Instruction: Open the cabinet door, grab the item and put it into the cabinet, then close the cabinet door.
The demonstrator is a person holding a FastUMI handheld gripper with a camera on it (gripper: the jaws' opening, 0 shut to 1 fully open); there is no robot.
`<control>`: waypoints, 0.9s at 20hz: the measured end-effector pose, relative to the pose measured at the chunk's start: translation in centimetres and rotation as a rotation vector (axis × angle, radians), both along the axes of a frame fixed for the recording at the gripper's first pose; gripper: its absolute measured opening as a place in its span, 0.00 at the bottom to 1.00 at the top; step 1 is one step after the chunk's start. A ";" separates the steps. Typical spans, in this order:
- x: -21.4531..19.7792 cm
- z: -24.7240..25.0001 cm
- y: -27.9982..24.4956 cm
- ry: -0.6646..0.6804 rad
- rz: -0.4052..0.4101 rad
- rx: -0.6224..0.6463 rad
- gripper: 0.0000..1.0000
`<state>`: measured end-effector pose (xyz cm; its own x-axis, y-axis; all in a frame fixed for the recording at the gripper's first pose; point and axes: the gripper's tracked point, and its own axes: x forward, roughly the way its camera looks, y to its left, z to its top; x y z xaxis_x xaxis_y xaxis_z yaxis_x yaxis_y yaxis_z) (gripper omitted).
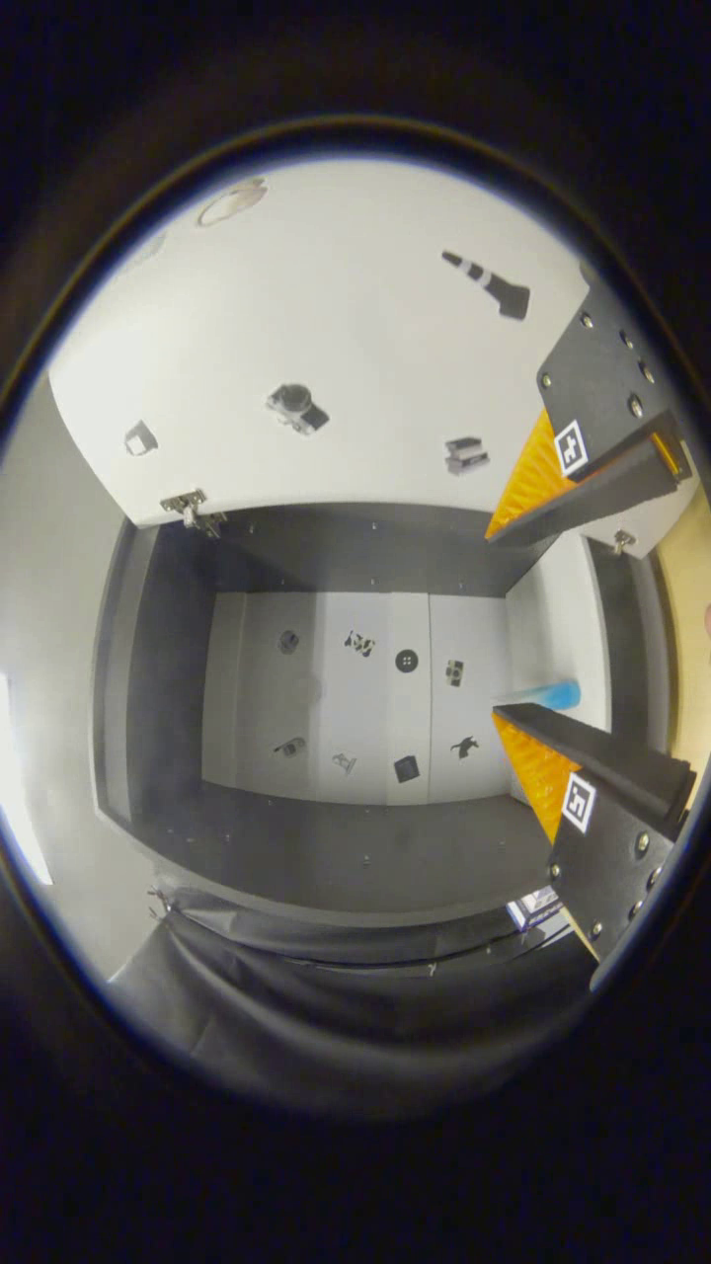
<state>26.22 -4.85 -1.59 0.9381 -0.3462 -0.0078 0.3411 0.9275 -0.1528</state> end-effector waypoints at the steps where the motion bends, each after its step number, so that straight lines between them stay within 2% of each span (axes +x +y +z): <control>1: -1.1 0.0 -0.2 0.007 -0.007 -0.011 0.93; 4: -5.0 0.4 -1.5 0.014 -0.061 -0.046 0.94; 12: -16.5 3.7 -3.2 -0.081 -0.152 -0.041 0.93; 18: -24.5 4.2 -8.3 -0.105 -0.340 -0.064 0.93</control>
<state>1.71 -13.12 2.59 0.7640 -0.6350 0.1144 0.6451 0.7482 -0.1551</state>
